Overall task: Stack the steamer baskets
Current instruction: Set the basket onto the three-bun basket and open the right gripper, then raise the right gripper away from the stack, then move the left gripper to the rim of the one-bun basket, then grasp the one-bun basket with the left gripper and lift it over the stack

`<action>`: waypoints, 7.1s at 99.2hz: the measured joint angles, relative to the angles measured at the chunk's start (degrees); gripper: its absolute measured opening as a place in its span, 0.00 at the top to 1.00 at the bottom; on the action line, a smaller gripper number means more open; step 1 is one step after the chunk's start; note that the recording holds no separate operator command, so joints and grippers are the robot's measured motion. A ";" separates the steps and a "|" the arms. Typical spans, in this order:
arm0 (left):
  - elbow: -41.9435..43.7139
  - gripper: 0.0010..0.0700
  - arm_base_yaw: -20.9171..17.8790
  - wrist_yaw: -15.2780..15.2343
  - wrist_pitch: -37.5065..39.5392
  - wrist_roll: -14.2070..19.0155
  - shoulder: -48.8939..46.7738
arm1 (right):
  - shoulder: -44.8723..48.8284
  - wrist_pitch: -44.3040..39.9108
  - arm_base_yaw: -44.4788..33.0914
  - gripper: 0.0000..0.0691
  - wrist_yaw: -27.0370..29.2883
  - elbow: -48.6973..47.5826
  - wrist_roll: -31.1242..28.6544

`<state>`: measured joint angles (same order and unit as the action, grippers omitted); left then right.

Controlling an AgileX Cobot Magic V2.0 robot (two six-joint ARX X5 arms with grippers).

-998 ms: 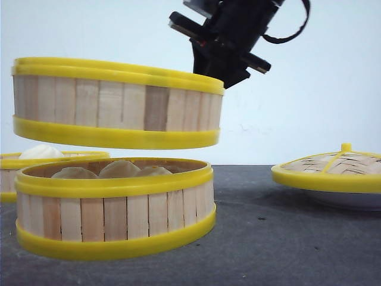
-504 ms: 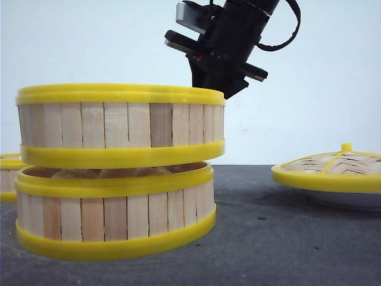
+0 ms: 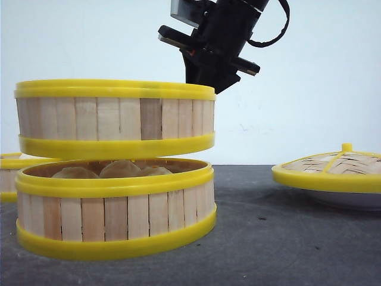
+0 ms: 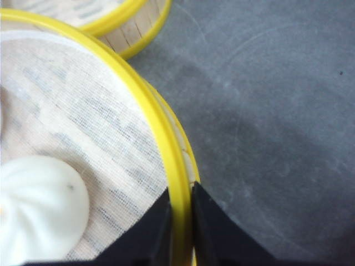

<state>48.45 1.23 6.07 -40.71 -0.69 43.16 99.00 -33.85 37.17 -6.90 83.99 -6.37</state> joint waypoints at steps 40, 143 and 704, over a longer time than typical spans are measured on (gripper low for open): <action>0.00 0.26 0.00 0.02 0.02 0.00 0.00 | 0.74 -0.63 0.24 0.96 -0.02 0.00 0.11; 0.00 0.26 0.00 0.00 0.00 0.00 0.00 | 4.37 0.74 0.13 0.72 -1.99 0.42 0.07; 28.74 0.97 10.10 7.52 -14.10 -1.99 33.99 | -46.93 -22.45 -16.61 0.20 5.03 -24.15 1.88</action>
<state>77.19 11.33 13.58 -54.81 -2.68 77.14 52.07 -56.29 20.56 -1.87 59.83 -4.49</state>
